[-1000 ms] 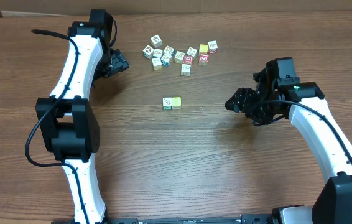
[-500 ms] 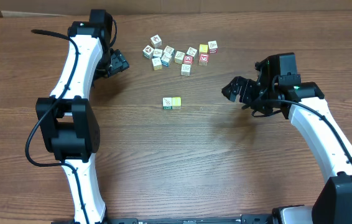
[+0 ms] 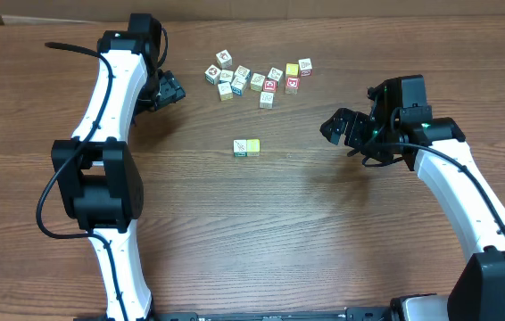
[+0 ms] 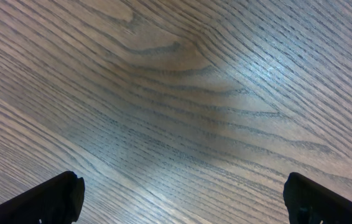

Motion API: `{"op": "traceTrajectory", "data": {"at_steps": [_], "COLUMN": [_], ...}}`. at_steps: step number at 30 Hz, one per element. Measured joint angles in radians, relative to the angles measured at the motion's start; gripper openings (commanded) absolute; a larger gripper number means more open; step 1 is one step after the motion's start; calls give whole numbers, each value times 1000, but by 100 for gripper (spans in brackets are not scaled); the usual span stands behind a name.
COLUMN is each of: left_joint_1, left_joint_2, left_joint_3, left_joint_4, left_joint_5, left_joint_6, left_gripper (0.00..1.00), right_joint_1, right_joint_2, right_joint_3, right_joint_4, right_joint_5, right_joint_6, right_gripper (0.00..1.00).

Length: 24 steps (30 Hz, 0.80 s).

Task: Form a horizontal line
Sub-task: 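Raise the right arm from rest and swing it toward the cluster, then move the right gripper over the cluster's right side blocks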

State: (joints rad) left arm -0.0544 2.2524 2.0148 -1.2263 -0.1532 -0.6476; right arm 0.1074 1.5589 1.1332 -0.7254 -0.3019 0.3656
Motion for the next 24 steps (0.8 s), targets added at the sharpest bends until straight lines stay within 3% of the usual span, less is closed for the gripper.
{"op": "traceTrajectory", "data": {"at_steps": [24], "left_joint_1": [0], "left_joint_2": [0], "left_joint_3": [0], "left_joint_4": [0], "left_joint_5": [0], "left_joint_6": [0], "left_gripper": [100], "right_joint_1": [0], "right_joint_2": [0], "right_joint_3": [0], "right_joint_4": [0], "right_joint_5": [3], "right_joint_6": [0], "right_gripper": [100]}}
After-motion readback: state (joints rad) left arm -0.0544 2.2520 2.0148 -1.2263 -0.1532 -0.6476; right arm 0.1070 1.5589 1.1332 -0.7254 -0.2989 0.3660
